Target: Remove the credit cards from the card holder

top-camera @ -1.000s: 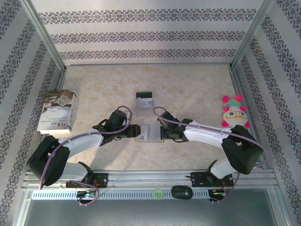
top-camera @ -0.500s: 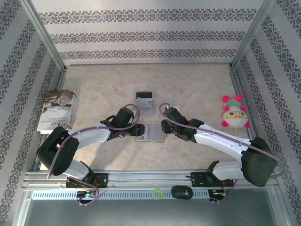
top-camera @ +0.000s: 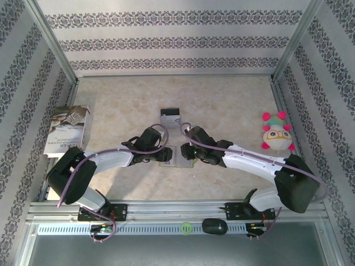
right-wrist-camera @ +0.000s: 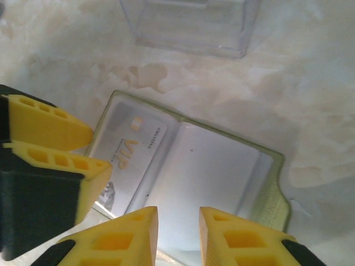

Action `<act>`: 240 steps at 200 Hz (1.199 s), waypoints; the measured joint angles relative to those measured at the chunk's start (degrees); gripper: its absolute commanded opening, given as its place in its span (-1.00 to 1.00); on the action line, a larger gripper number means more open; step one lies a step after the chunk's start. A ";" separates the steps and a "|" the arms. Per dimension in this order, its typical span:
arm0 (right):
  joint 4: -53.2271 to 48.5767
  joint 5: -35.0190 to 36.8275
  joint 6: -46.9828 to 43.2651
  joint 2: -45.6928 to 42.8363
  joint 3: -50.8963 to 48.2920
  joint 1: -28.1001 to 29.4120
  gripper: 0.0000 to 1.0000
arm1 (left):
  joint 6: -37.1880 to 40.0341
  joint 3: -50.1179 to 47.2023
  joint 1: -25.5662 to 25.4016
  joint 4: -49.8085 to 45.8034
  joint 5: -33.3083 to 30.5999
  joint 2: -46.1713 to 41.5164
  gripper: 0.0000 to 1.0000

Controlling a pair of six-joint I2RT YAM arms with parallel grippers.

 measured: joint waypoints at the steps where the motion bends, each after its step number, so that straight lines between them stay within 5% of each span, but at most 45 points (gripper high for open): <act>1: 0.02 -0.17 -0.02 0.11 0.02 0.00 -0.47 | 0.00 0.00 0.00 0.00 0.00 0.07 0.03; 69: 8.63 -10.58 2.82 6.93 0.57 -0.07 -0.64 | -2.25 -0.72 -0.24 1.68 -0.76 2.45 -0.38; 134: 10.27 -11.45 6.43 12.20 0.31 -0.90 -0.71 | -3.45 -0.83 -0.24 3.15 -0.63 3.43 -0.57; 166: 10.73 -10.86 7.63 11.23 -1.40 -2.40 -0.66 | -4.20 -0.83 -0.33 3.58 0.02 3.32 0.00; 240: 11.34 -10.56 8.11 6.47 -4.92 -5.14 -0.66 | -0.96 1.29 -3.43 -4.33 -7.39 -1.62 0.08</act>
